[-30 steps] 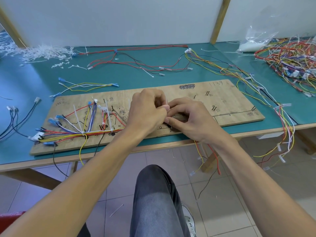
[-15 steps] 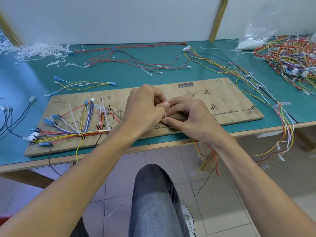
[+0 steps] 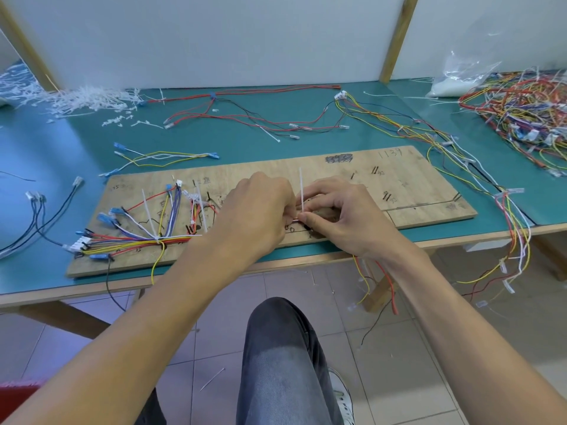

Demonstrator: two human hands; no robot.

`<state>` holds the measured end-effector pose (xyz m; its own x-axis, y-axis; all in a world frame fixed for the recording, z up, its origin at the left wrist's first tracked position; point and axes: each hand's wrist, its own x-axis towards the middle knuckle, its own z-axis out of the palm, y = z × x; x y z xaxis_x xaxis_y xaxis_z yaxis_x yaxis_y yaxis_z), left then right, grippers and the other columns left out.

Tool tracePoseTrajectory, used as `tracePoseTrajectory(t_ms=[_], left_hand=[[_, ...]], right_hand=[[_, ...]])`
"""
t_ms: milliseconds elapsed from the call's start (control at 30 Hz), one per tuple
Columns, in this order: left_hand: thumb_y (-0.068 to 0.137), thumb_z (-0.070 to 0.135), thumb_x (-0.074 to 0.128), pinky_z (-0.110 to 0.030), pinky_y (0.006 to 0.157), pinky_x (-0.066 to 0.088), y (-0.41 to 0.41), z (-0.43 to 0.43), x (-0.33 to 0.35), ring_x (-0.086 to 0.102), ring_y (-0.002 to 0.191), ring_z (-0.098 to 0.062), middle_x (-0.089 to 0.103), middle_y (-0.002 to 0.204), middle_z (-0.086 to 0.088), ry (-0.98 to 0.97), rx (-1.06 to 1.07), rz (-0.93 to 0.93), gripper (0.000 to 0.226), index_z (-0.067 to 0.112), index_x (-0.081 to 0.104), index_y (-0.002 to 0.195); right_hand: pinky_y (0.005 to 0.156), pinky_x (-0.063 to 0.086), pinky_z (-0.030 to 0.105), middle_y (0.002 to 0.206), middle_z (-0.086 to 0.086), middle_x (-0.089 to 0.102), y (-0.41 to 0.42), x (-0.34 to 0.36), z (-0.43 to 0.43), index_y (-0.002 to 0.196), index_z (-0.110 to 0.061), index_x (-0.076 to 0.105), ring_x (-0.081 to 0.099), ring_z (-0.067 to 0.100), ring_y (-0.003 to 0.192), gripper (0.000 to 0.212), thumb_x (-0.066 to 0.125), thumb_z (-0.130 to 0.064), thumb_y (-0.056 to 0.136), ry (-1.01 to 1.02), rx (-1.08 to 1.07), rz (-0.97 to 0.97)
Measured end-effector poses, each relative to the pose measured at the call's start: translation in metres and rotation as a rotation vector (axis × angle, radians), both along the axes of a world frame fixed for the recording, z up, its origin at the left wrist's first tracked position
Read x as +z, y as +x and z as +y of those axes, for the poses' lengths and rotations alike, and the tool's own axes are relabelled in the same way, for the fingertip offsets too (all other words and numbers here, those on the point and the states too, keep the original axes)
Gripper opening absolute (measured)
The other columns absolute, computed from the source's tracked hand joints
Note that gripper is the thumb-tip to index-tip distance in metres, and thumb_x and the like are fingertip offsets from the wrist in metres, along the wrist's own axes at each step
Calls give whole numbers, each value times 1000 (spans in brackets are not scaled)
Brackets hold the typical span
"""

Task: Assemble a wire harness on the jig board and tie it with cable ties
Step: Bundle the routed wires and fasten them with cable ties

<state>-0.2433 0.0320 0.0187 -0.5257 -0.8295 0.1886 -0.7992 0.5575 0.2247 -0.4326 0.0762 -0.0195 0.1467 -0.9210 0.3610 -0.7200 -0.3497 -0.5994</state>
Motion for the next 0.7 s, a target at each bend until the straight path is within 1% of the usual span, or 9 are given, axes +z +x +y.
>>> tracePoseTrajectory(t_ms=[133,267,333,400,433,500,533,600,700], left_hand=[[87,35,81,-43,87,58,4,-5,-4,69,97,-29,77,102,2,53,22,46,9,33,81,96],[85,39,82,-35,84,51,5,-1,-9,69,95,-23,78,94,8,-61,21,113,10,34,81,93],[87,43,80,-36,87,49,6,2,-12,69,96,-20,78,96,12,-89,15,143,10,36,81,94],[87,45,80,-37,90,52,11,2,-15,69,98,-15,78,99,15,-13,0,190,12,36,81,95],[87,42,81,-33,92,53,15,-1,-15,69,100,-13,78,101,15,59,-12,223,12,35,81,97],[90,29,80,-16,96,49,23,-8,-12,70,105,-7,78,108,14,205,-45,276,13,31,82,103],[93,23,77,-16,99,48,27,-11,-10,69,107,-5,77,111,14,263,-58,283,15,30,81,106],[98,17,68,-26,105,50,31,-16,-6,69,109,-3,77,113,14,340,-82,281,21,29,81,110],[101,18,63,-27,99,51,28,-22,1,67,105,-6,77,109,14,324,-107,211,24,31,81,108]], right_hand=[[105,47,39,114,-12,75,-1,2,3,85,-20,83,63,8,116,4,84,-17,88,37,-34,-73],[105,49,41,114,-11,74,-1,3,4,86,-18,83,65,8,115,5,84,-14,87,50,-43,-105],[104,50,42,114,-11,74,0,2,4,84,-18,81,66,10,115,9,82,-10,88,50,-44,-130],[104,50,43,113,-10,74,1,1,6,84,-17,80,67,11,114,10,81,-9,89,39,-41,-138],[103,50,44,113,-9,74,1,1,6,85,-16,80,67,11,114,8,80,-9,90,33,-38,-139],[103,52,48,115,-5,74,-1,1,6,92,-11,82,68,15,114,5,80,-8,91,44,-28,-177],[102,53,49,116,-2,73,0,2,7,96,-9,82,69,17,114,6,79,-7,91,52,-25,-206],[99,55,48,116,-1,72,1,4,9,98,-7,82,69,17,113,7,81,-9,91,26,-27,-207],[99,51,41,110,-3,70,7,6,14,94,-11,77,64,18,110,11,85,-15,87,-75,-97,-19]])
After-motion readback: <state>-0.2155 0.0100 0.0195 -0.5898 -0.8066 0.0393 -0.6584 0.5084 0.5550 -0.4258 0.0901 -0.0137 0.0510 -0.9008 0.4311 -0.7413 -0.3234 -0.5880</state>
